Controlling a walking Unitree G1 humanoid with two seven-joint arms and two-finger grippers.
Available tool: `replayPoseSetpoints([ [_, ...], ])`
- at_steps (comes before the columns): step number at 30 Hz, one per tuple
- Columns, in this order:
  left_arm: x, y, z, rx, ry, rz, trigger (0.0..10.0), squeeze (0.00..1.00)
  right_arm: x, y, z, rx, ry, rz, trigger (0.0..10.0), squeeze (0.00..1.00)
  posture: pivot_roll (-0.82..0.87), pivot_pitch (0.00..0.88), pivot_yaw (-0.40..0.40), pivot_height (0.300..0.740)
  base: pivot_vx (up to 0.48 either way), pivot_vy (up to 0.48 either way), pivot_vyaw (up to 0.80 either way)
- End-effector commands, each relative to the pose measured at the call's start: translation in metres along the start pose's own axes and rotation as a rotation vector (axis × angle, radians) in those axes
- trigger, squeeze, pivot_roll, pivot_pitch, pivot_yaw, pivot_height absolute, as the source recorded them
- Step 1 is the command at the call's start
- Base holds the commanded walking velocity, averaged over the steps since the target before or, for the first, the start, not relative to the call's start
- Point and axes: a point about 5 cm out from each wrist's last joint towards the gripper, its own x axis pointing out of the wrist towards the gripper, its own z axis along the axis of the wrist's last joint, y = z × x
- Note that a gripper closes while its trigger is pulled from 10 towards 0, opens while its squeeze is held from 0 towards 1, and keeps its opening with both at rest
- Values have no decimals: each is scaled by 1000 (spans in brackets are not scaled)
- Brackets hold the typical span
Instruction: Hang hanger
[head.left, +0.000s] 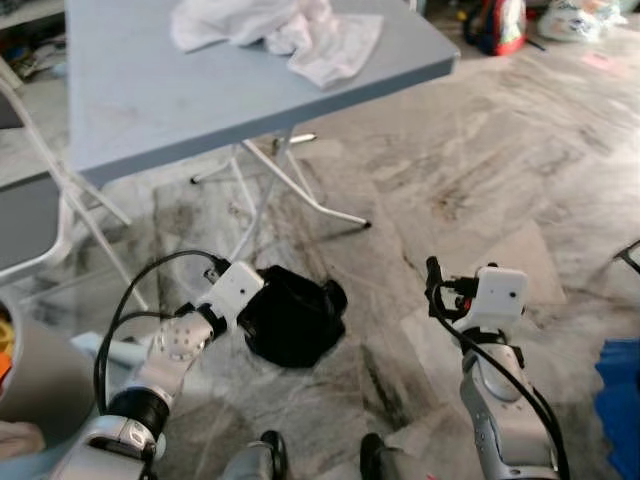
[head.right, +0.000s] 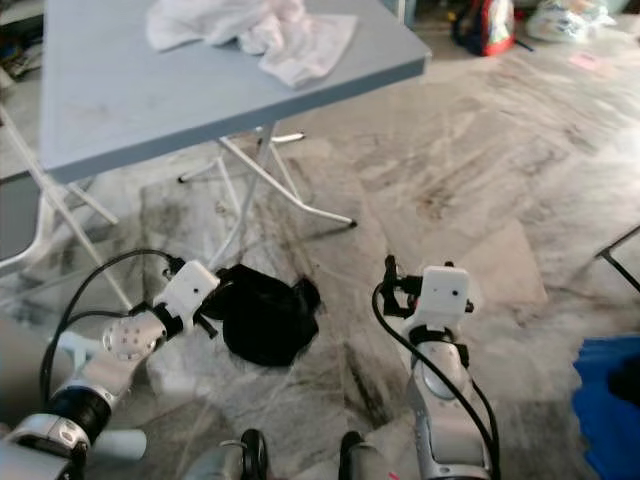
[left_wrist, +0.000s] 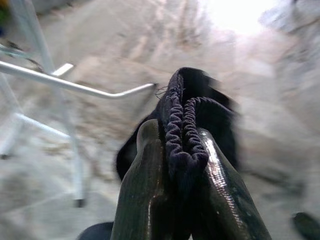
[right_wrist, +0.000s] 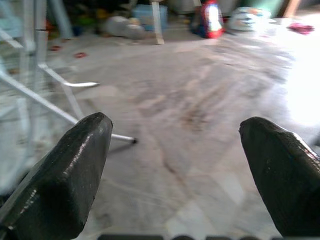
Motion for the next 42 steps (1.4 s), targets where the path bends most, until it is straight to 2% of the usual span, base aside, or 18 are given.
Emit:
replayPoseSetpoints([
  [1,-3,0,0,-54,-17,17,10000,0,-4,-1,0,6,2,-11,10000,0,21,247,33,740,0,416,-800],
  [6,-1,-4,3,-57,-27,-2,10000,0,-4,0,0,1,2,-6,10000,0,19,238,30,740,0,400,-800],
  [13,9,-4,18,-84,-56,-7,10000,0,-2,-2,1,-1,-5,-14,10000,0,5,219,41,740,0,386,-800],
  [21,14,-8,22,-103,-65,-27,10000,0,-2,-2,1,5,-16,-35,10000,0,-6,197,62,740,0,356,-652],
  [26,14,-9,22,-161,-89,47,10000,0,-3,-4,2,3,-36,-59,10000,0,-15,137,70,740,0,0,0],
  [28,14,-9,21,-207,-94,90,10000,0,-3,-6,1,2,-36,-64,10000,0,-16,121,68,740,0,0,0],
  [32,12,-20,9,-366,-84,142,10000,0,-6,-14,-3,-4,-35,-91,10000,0,-32,56,64,740,0,0,0],
  [34,11,-23,6,-398,-82,147,10000,0,-7,-16,-4,-8,-33,-97,10000,0,-33,48,63,740,0,0,0],
  [36,12,-29,1,-439,-63,156,10000,0,-8,-17,-7,-9,-24,-104,10000,0,-46,0,59,740,0,0,0],
  [39,17,-35,4,-447,-66,143,10000,0,-8,-14,-9,-16,-21,-94,10000,0,-56,0,55,740,0,0,0],
  [42,22,-35,12,-456,-94,135,10000,0,-7,-12,-8,-18,-21,-85,10000,0,-66,0,51,740,0,0,0],
])
